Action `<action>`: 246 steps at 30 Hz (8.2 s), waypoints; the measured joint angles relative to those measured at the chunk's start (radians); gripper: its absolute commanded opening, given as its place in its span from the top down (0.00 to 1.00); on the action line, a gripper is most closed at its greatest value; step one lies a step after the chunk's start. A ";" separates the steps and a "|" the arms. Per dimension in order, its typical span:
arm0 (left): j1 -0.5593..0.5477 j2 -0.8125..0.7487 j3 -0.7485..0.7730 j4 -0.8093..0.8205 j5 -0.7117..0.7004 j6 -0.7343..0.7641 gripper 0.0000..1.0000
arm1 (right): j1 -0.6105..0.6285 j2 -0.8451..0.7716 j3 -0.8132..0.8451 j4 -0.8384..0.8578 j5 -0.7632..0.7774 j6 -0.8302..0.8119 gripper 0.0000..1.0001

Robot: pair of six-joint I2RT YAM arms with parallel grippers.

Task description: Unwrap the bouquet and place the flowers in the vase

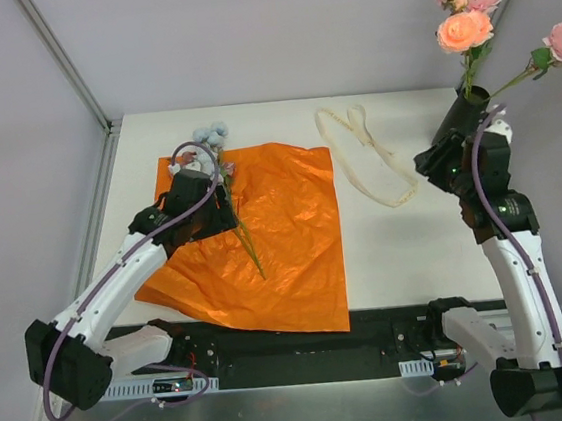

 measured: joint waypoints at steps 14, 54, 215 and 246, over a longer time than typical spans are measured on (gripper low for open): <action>0.040 0.326 0.000 0.080 -0.038 -0.175 0.54 | 0.172 -0.085 -0.163 0.021 -0.145 0.106 0.53; 0.052 0.644 0.135 0.163 -0.084 -0.213 0.66 | 0.181 -0.106 -0.178 0.045 -0.188 0.088 0.53; -0.029 -0.105 0.003 0.043 0.062 0.441 0.01 | -0.288 0.740 0.286 1.421 -0.055 -0.765 1.00; -0.029 -0.105 0.003 0.042 0.064 0.438 0.01 | -0.296 0.718 0.327 0.747 0.145 -0.515 0.53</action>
